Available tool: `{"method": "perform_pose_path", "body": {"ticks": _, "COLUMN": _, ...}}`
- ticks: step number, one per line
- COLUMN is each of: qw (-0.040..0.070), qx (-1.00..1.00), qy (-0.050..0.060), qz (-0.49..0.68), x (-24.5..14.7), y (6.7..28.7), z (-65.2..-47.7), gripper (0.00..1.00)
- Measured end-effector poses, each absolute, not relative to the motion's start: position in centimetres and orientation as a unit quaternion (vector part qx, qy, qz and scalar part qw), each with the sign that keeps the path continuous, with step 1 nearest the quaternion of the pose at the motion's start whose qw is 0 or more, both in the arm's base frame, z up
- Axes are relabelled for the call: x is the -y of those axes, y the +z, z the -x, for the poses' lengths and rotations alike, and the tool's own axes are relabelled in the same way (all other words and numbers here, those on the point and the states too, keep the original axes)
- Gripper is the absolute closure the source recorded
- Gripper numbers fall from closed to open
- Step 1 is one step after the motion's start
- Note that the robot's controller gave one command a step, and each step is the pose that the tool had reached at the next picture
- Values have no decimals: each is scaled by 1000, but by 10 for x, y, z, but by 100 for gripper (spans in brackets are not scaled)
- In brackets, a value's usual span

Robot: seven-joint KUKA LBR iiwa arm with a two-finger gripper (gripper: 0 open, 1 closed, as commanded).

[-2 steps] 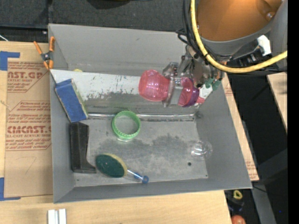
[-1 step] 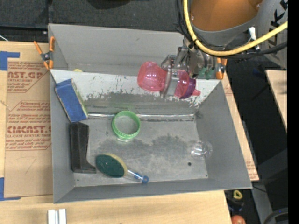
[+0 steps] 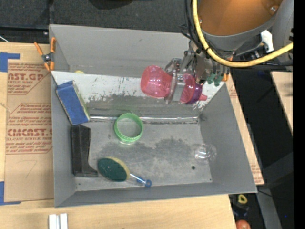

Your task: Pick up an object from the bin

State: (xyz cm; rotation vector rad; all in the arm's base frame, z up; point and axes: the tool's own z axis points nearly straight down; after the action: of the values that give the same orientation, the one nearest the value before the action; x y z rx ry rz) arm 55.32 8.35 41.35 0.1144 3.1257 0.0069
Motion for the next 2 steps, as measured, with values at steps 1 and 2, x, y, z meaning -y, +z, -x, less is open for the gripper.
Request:
{"method": "perform_pose_path", "body": {"ticks": 1, "qw": -2, "qx": -999, "qy": 1, "qz": -40, "x": -96, "y": 323, "z": -574, "gripper": 0}}
{"method": "perform_pose_path", "body": {"ticks": 2, "qw": 12, "qx": -997, "qy": 4, "qz": -79, "x": -108, "y": 317, "z": -553, "gripper": 0}}
